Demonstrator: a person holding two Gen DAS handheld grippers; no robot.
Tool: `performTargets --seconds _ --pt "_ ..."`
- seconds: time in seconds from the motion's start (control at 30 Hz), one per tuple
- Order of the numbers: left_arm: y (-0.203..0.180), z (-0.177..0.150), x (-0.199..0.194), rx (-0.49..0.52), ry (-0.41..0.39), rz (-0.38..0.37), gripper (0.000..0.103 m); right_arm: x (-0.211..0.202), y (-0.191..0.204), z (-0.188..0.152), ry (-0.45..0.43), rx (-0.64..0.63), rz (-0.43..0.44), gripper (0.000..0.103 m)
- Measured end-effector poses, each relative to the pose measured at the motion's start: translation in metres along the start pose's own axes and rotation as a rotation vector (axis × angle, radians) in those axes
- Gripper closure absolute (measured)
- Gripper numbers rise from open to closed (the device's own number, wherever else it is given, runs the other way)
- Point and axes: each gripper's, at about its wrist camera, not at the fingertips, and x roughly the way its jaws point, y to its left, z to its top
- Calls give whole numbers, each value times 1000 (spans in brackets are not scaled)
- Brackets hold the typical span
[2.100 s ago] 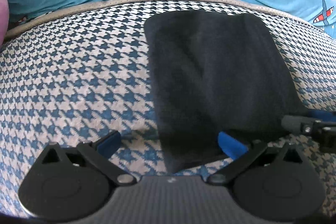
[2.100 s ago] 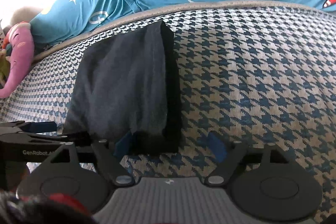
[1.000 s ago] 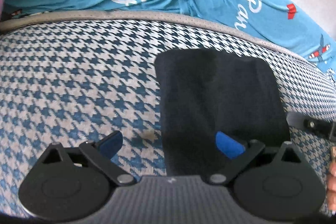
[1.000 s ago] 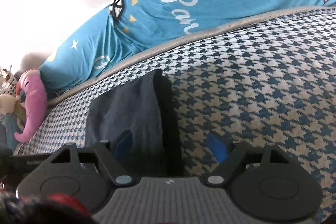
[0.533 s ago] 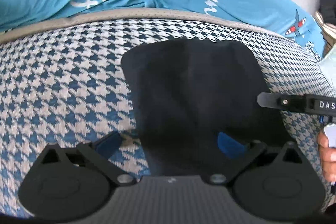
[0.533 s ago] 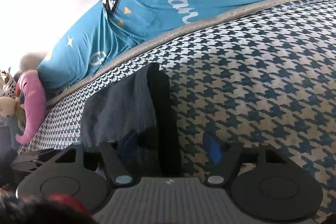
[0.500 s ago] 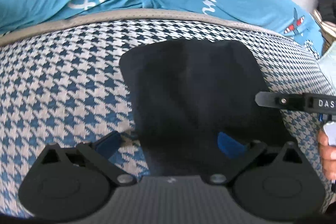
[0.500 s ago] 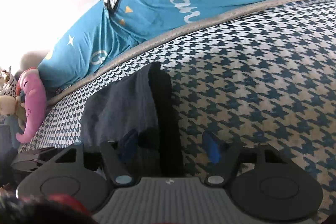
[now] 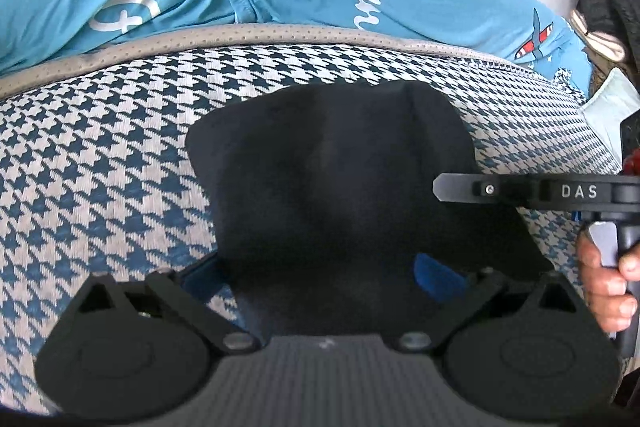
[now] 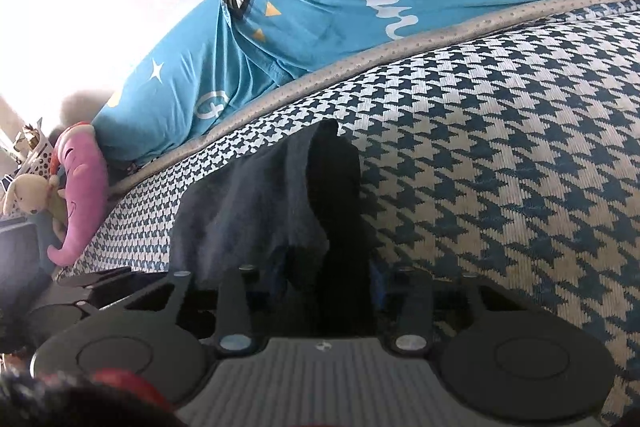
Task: Fold clothes
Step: 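Grasp the black bundle's edge with the right gripper and lift it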
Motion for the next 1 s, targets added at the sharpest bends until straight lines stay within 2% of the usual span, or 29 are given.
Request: performTargets --seconds 0.13,0.17,0.3,0.4,0.53,0.6,0.8,1.0 --pt "-3 0 1 0 -8 -2 4 -2 7 0 -8 -40 -10 73" --pt "-4 0 1 1 -10 -1 9 -3 10 1 -12 -57 -15 77" --pt "-3 2 -4 -19 -14 20 33 -6 22 1 -24 -115 -43 81" --pt "-2 2 -8 -43 -19 22 37 -5 25 1 -23 -135 -56 81" --pt "3 1 -6 -66 -16 9 35 -5 28 1 -23 -161 -73 79" --pt "6 2 -7 -76 -12 -7 29 -5 29 1 -22 -168 -79 75" --pt "5 -1 -6 -59 -11 -31 17 -5 17 2 -3 -117 -55 70" --pt "2 -3 -5 -34 -16 -37 13 2 10 2 18 -75 -32 66"
